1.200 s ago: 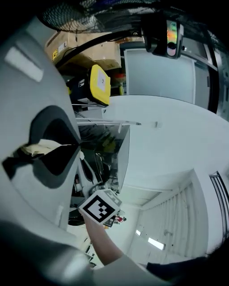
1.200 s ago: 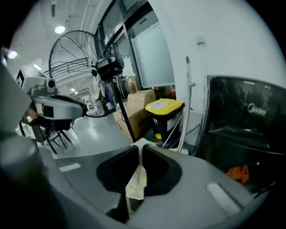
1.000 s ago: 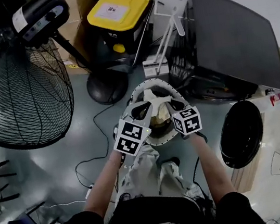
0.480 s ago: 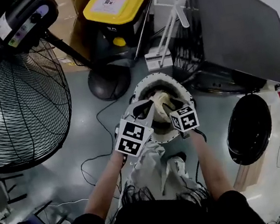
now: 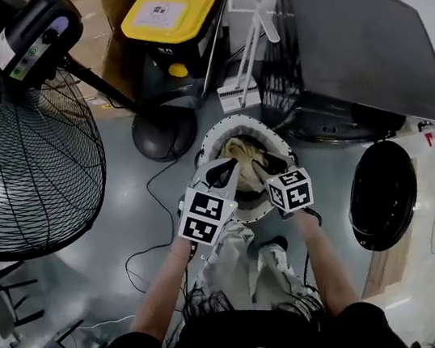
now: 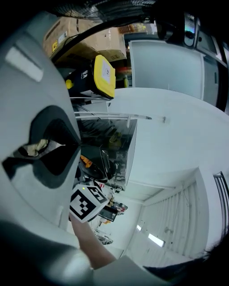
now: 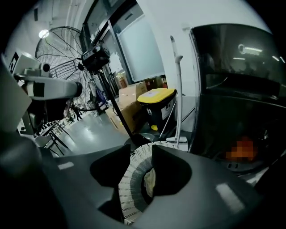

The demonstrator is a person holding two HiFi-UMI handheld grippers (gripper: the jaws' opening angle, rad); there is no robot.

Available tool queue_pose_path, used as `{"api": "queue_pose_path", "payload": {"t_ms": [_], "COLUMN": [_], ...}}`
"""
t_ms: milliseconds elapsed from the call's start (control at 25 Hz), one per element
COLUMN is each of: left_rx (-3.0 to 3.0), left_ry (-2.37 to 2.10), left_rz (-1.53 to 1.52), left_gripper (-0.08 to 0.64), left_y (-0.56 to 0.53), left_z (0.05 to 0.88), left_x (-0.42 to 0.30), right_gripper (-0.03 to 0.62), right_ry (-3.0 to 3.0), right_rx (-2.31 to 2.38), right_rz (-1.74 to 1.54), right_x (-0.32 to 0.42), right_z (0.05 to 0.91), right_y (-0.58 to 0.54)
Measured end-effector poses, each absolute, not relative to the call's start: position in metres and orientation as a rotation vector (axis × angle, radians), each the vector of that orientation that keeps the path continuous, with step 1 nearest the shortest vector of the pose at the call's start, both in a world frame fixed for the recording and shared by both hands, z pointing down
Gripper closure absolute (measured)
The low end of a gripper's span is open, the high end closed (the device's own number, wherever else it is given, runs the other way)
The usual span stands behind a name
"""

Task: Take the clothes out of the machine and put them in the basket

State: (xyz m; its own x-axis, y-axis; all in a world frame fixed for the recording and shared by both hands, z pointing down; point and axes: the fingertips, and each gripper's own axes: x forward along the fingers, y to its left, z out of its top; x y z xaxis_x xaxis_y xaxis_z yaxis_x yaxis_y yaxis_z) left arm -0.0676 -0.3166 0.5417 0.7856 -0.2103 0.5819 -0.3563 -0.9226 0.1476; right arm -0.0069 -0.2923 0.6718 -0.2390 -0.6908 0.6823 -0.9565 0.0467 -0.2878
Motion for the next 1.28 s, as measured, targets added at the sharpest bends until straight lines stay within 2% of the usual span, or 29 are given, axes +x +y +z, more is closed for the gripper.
{"api": "queue_pose_path", "payload": {"t_ms": [720, 1280], "left_rx": [2.774, 2.852], "left_ry": [-0.384, -0.265], "left_rz": [0.828, 0.874], "left_gripper": [0.557, 0.557], "left_y": [-0.177, -0.063], "left_z": [0.516, 0.519], "left_x": [0.039, 0.150], "right_gripper": [0.442, 0.443], "right_ry": [-1.966, -1.921], "right_rx": [1.862, 2.068], "right_rz": [0.930, 0.910], "right_x": [0.133, 0.238], "right_z": [0.605, 0.605], "right_y": [-0.143, -0.060]}}
